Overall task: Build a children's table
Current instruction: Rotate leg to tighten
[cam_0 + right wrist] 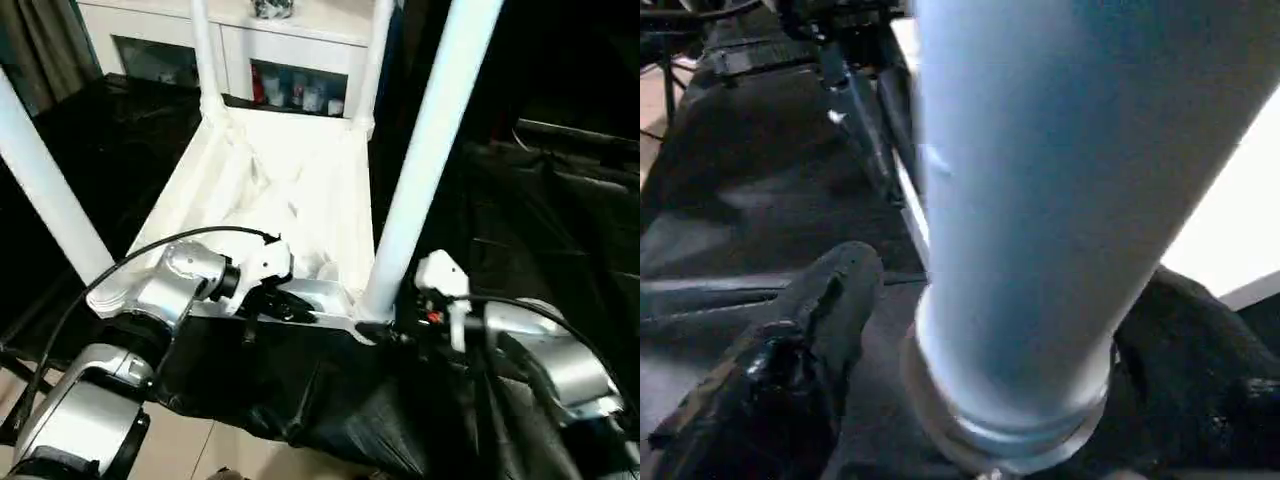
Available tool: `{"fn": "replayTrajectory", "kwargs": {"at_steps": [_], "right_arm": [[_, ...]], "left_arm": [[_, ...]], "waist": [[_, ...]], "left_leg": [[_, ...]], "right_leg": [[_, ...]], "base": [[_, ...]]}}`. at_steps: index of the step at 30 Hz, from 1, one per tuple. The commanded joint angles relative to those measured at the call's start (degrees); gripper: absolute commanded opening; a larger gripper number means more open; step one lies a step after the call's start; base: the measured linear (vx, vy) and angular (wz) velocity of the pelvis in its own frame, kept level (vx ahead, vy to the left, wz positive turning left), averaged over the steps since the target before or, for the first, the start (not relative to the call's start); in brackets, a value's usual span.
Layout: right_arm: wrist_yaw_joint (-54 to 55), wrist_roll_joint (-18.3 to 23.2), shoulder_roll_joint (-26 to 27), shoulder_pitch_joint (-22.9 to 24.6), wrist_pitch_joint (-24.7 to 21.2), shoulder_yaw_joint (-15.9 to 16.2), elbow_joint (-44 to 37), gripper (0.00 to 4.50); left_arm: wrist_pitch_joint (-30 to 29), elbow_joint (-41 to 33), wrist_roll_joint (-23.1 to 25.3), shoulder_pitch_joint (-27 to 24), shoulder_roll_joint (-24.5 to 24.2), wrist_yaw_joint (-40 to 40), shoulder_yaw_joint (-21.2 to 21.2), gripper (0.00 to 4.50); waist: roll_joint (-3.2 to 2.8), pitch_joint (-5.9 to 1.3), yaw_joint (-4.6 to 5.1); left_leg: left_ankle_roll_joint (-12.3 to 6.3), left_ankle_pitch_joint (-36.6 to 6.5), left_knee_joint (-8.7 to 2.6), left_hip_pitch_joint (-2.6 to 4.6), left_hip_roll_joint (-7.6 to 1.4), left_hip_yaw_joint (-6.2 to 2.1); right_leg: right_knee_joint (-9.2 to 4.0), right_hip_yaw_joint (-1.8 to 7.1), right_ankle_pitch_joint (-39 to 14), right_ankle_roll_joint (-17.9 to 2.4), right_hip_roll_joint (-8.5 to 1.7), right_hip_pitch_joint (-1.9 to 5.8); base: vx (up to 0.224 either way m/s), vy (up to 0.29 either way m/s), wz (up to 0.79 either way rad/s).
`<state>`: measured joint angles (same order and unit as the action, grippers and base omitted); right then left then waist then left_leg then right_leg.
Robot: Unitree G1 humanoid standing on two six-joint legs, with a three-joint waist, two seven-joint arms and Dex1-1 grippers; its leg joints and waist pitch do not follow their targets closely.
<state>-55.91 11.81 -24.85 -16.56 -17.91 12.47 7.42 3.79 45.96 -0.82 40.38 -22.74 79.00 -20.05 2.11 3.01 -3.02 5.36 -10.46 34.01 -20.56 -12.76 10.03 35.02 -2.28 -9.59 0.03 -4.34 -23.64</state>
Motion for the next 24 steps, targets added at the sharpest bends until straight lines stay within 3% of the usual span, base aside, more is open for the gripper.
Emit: {"fn": "replayTrajectory", "kwargs": {"at_steps": [1, 8, 14, 18, 22, 24], "right_arm": [[0.20, -0.84, 0.29, -1.07, 0.82, 0.66, 1.89, 3.61], [0.29, -1.76, 1.51, -2.88, 2.20, 1.41, 5.71, 2.94], [1.37, -2.26, 3.64, -4.95, 4.32, 1.23, 10.69, 2.74], [4.47, -2.69, 5.88, -6.63, 5.90, -0.06, 16.10, 2.70], [14.42, -3.21, 10.38, -9.67, 6.63, -3.58, 23.50, 2.70], [19.53, -2.52, 13.29, -10.86, 6.35, -5.57, 25.93, 2.70]], "left_arm": [[-0.63, 0.41, 0.29, -1.22, 0.06, -1.15, 0.76, 0.00], [-0.59, 0.87, 0.25, -0.92, -0.05, -2.03, 1.34, 0.00], [-1.59, 1.16, -0.10, -0.56, 0.39, -3.98, 2.53, 0.00], [-4.30, 3.26, 0.71, 1.16, 2.85, -11.11, 3.58, 0.00], [-7.39, 5.46, 1.40, 3.10, 7.95, -20.76, 4.63, 0.00], [-9.18, 5.48, 1.40, 3.56, 11.00, -24.43, 4.93, 0.00]], "waist": [[-0.31, -3.73, -0.25], [-0.28, -3.73, -0.18], [-0.07, -3.57, 0.37], [0.21, -3.53, 0.75], [0.37, -3.44, 0.80], [0.44, -3.50, 0.98]], "left_leg": [[-0.10, -13.84, -4.03, 0.42, -0.08, 0.40], [0.01, -14.37, -4.08, 0.41, -0.06, 0.37], [-0.02, -15.21, -4.14, 0.27, 0.05, 0.32], [0.20, -15.75, -4.08, 0.26, 0.11, 0.30], [0.65, -15.93, -4.03, 0.43, 0.30, 0.18], [0.32, -15.03, -4.00, 0.29, 0.30, 0.32]], "right_leg": [[-3.98, 1.74, -12.45, -12.75, -2.59, 3.04], [-4.04, 1.69, -13.26, -12.69, -2.59, 3.05], [-4.30, 1.61, -16.01, -12.02, -2.61, 3.01], [-4.52, 1.54, -18.93, -11.46, -2.62, 2.86], [-4.96, 1.39, -22.39, -10.27, -2.70, 2.78], [-4.87, 1.55, -20.92, -10.58, -2.63, 2.82]], "base": [[0.000, 0.000, 0.00], [0.000, 0.000, 0.00], [0.000, 0.000, 0.00], [0.000, 0.000, 0.00], [0.000, 0.000, 0.00], [0.000, 0.000, 0.00]]}}
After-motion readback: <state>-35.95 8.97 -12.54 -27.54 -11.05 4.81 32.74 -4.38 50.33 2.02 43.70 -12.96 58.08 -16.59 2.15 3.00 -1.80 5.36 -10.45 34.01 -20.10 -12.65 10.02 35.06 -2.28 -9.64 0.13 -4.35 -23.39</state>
